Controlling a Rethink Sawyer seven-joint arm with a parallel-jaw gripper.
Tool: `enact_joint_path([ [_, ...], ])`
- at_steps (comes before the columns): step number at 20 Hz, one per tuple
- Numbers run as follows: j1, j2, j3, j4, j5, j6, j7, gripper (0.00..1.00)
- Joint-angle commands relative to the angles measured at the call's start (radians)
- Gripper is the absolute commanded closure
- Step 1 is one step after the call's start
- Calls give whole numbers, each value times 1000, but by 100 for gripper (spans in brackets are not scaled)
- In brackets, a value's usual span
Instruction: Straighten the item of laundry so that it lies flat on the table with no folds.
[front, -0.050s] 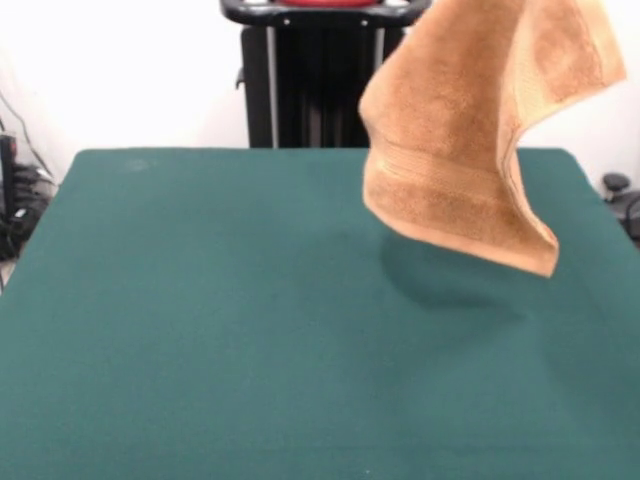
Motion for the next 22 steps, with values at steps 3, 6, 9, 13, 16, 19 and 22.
enact_joint_path([
  [3, -182, -138, 497, 190, 77, 57, 397, 100],
  [6, -261, -147, 586, 191, 90, 62, 384, 100],
  [9, -342, -150, 663, 194, 90, 73, 354, 100],
  [13, -404, -185, 715, 201, 67, 62, 360, 100],
  [16, -452, -201, 733, 203, 70, 91, 313, 100],
  [19, -486, -226, 717, 212, 56, 131, 265, 100],
  [22, -510, -235, 699, 217, 65, 173, 212, 100],
])
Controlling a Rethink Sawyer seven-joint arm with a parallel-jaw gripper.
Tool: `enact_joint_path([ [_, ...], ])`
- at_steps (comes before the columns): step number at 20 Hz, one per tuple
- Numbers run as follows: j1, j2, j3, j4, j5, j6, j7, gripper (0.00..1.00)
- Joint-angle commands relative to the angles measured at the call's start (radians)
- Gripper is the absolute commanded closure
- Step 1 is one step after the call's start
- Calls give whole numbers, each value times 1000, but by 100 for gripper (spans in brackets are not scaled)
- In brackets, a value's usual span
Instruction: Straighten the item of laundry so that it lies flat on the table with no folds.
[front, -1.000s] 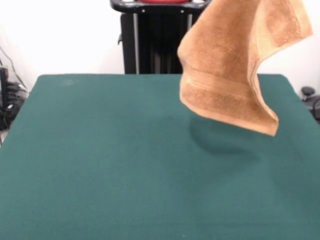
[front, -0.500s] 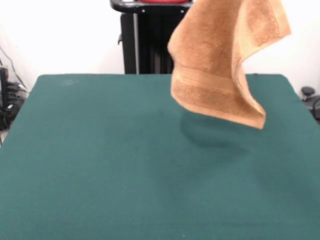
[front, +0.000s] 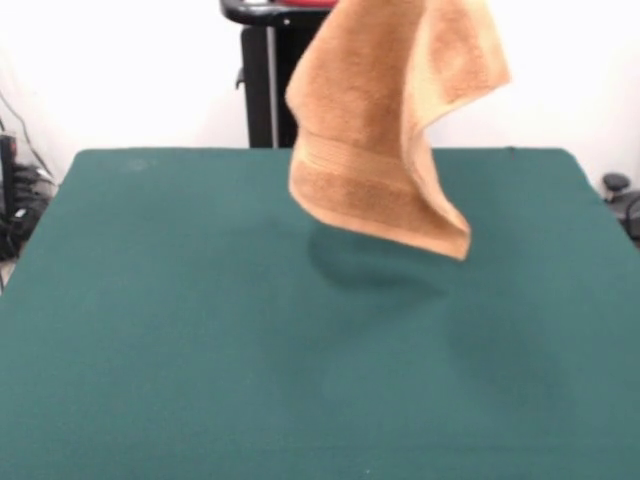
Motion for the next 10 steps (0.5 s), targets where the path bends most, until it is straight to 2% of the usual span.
enact_joint_path([
  [1, -33, -30, 89, 110, 19, 172, 78, 100],
  [2, -29, -46, 71, 110, 2, 169, 90, 100],
  [5, 2, -154, -14, 96, -135, 122, 210, 100],
  [10, 3, -209, -122, 54, -212, 197, 169, 100],
])
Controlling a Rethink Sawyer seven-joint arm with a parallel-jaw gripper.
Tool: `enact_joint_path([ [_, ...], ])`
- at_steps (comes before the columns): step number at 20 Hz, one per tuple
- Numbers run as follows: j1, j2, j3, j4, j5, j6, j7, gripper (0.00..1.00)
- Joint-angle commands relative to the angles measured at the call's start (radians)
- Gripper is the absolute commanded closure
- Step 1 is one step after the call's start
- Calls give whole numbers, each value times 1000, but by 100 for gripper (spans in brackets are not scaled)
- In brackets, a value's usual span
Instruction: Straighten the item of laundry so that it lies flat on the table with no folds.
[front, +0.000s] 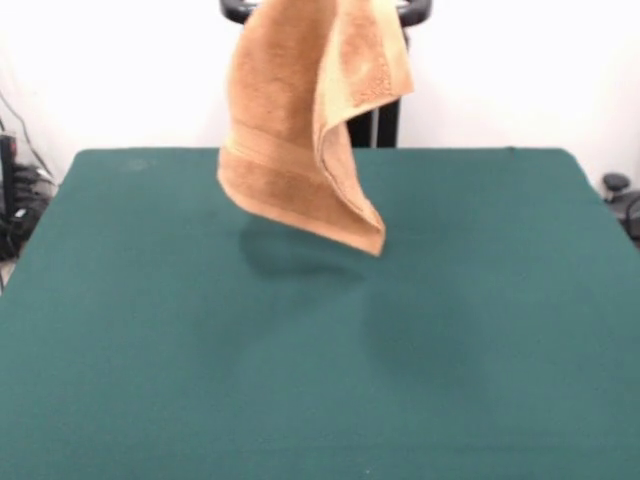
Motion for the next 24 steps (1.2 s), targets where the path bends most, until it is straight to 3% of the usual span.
enact_joint_path([
  [1, 31, -106, -118, 32, -138, 143, 178, 100],
  [9, -2, -229, -178, 11, -337, 96, 337, 100],
  [24, -100, -48, -237, -108, -290, 233, 80, 100],
])
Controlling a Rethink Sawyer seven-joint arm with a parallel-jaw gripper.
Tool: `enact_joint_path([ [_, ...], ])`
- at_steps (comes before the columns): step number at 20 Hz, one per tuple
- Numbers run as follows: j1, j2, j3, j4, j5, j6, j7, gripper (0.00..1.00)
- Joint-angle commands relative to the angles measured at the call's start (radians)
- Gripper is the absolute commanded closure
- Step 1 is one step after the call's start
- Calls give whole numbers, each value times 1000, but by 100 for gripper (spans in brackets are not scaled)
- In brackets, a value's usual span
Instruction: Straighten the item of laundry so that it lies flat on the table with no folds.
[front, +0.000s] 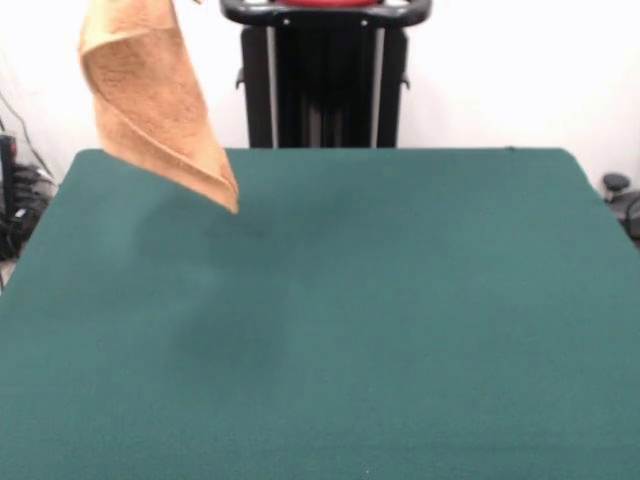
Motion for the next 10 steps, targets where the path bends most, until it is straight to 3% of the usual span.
enact_joint_path([
  [1, -10, 152, -38, -79, -13, 167, 61, 100],
  [10, 56, 356, -188, -176, -216, 264, 53, 100],
])
